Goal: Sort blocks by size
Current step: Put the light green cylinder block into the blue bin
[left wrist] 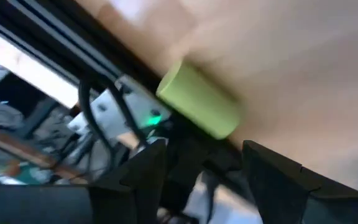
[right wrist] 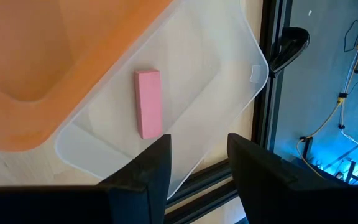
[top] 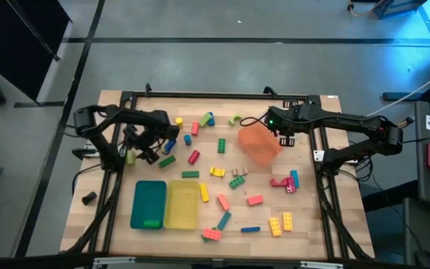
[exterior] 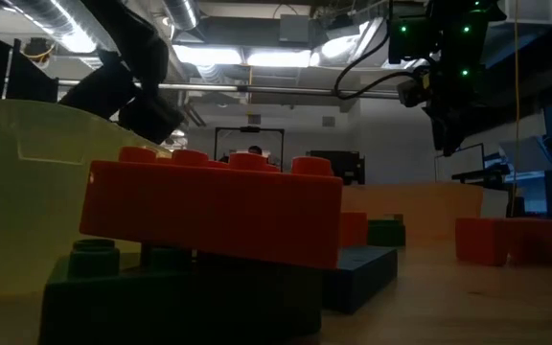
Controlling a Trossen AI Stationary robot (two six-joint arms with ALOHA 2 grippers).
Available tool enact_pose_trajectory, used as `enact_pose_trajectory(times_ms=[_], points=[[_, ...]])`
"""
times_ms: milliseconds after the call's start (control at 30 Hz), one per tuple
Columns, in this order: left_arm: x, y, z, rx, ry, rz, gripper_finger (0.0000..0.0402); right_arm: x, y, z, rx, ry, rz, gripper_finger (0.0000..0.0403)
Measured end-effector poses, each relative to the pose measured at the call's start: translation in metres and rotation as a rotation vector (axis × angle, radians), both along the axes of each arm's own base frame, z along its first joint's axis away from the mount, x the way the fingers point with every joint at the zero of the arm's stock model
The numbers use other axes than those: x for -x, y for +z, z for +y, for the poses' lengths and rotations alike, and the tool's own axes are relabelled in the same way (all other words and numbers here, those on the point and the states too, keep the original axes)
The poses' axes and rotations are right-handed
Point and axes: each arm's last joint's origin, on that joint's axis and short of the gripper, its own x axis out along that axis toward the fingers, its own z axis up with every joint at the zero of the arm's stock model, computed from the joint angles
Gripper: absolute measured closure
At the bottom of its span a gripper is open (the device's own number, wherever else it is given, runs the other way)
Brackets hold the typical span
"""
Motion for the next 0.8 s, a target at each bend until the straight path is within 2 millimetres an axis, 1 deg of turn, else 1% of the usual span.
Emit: enact_pose_trajectory(times_ms=[100, 200, 300, 500, 633, 800], points=[[0.001, -0.002, 0.001, 0.07, -0.054, 0.027, 0.0204, 0.0, 0.0, 0.0, 0.0, 0.0, 0.0, 0.0244], [-0.001, -0.005, 0.001, 0.106, -0.1, 0.01, 0.0204, 0.0, 0.0, 0.0, 0.0, -0.02, -0.011, 0.0244], [-0.002, -0.008, 0.001, 0.119, -0.133, 0.008, 0.0204, 0.0, 0.0, 0.0, -0.015, -0.029, -0.022, 0.0244], [-0.004, -0.015, 0.003, 0.098, -0.168, 0.044, 0.0204, -0.001, -0.001, 0.003, -0.101, -0.013, -0.052, 0.0244], [-0.005, -0.018, 0.003, 0.104, -0.179, 0.061, 0.0204, -0.001, -0.001, 0.003, -0.106, -0.011, -0.05, 0.0244], [-0.005, -0.02, 0.004, 0.154, -0.23, 0.054, 0.0204, -0.001, -0.001, 0.003, -0.107, -0.01, -0.047, 0.0244]])
